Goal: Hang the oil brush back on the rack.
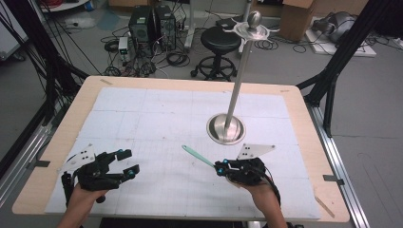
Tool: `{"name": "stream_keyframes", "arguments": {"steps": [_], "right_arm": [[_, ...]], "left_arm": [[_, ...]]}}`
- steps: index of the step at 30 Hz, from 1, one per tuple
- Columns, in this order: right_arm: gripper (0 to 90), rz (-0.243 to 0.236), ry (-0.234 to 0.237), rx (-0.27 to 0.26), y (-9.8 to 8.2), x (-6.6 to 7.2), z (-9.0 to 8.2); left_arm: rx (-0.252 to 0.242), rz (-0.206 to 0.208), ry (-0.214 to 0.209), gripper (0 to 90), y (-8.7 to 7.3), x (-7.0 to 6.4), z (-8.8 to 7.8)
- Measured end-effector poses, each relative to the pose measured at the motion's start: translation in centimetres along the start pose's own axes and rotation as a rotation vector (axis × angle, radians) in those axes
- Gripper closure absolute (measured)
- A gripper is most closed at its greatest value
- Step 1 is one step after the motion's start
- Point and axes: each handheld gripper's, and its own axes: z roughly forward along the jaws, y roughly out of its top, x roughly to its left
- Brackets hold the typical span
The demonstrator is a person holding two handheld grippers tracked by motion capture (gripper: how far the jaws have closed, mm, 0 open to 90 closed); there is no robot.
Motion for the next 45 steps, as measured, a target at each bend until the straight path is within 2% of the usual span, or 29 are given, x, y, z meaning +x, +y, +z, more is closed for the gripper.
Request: {"name": "stream_keyframes", "arguments": {"steps": [1,4,9,10,19,22,27,29,34,36,37,39,43,45], "right_arm": [[83.0,-0.002,0.009,-0.011,0.1,0.1,0.0],[83.0,-0.005,0.040,-0.043,0.6,0.5,0.0],[83.0,-0.027,0.068,-0.055,1.3,1.1,0.4],[83.0,-0.035,0.091,-0.066,1.7,1.4,0.7],[83.0,-0.063,0.166,-0.120,2.7,2.5,1.3],[83.0,-0.060,0.176,-0.120,2.8,2.7,1.3],[83.0,-0.066,0.209,-0.132,2.8,2.8,1.4],[83.0,-0.067,0.237,-0.145,2.9,3.0,1.5],[82.9,-0.072,0.268,-0.149,3.0,3.2,1.8],[82.9,-0.070,0.274,-0.148,3.0,3.2,1.8],[82.9,-0.067,0.287,-0.151,3.0,3.2,1.8],[82.9,-0.061,0.302,-0.162,3.0,3.1,1.9],[82.9,-0.057,0.324,-0.167,3.0,3.0,2.0],[82.8,-0.056,0.338,-0.165,3.0,2.9,2.2]], "left_arm": [[0.000,0.000,0.000,28.1,0.0,0.0,0.0],[0.011,0.003,-0.049,28.2,0.4,-0.3,0.7],[0.005,0.003,-0.095,28.3,0.9,-0.6,1.5],[0.009,0.011,-0.116,28.3,1.2,-0.8,1.9],[0.014,0.018,-0.192,28.3,2.1,-1.6,4.3],[0.021,0.026,-0.195,28.3,2.2,-1.7,4.8],[0.018,0.011,-0.240,29.4,2.5,-1.8,5.7],[0.017,0.006,-0.262,33.3,2.6,-1.9,6.0],[-0.019,-0.010,-0.328,43.3,2.8,-2.1,6.3],[-0.023,-0.004,-0.338,45.3,2.9,-2.1,6.3],[-0.032,0.000,-0.347,50.9,2.9,-2.2,6.3],[-0.045,-0.006,-0.373,54.0,3.0,-2.3,6.2],[-0.052,-0.007,-0.388,56.4,3.1,-2.3,6.1],[-0.056,0.007,-0.403,62.2,3.2,-2.5,6.1]]}}
